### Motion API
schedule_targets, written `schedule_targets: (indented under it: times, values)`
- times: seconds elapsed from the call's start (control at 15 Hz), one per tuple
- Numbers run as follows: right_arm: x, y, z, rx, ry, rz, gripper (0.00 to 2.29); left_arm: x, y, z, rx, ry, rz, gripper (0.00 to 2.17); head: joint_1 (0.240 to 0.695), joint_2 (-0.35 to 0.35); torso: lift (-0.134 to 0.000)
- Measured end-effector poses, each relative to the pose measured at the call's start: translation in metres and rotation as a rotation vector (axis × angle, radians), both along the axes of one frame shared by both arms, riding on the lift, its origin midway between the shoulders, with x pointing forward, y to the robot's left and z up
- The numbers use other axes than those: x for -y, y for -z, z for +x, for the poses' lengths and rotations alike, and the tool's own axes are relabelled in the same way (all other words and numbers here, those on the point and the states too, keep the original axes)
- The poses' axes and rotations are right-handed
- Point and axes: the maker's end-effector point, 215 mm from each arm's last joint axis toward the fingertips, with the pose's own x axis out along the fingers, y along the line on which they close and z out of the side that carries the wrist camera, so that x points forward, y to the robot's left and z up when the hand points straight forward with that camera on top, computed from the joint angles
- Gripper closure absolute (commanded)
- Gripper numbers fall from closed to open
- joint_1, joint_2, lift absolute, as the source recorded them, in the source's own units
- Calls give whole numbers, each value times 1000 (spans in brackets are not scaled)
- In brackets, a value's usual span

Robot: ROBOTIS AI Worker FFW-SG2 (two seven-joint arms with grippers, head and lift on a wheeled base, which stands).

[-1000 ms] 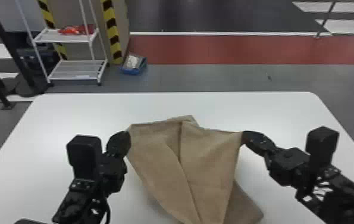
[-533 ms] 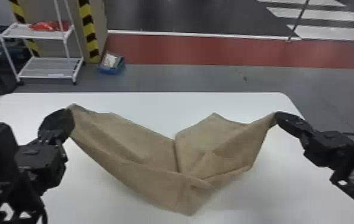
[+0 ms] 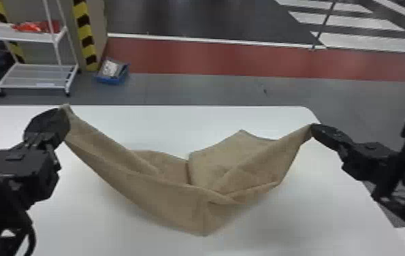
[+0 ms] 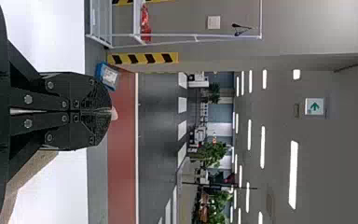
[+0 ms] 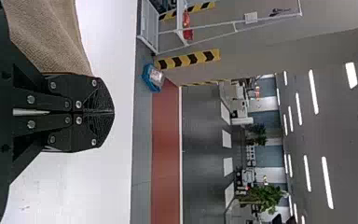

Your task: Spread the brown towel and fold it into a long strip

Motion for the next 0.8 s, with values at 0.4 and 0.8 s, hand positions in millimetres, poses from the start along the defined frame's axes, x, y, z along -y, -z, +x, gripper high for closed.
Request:
schedule_targets:
  times: [0.4,0.8]
  values:
    - [16,-24,82,-13,39,-19,1480,-43,4,116,16,-73,-86,1322,608,-129,-117]
    - [8,-101,175,139,19,-63,1480,-128,-103,195,260,-173,-163,1322,409,-24,-117]
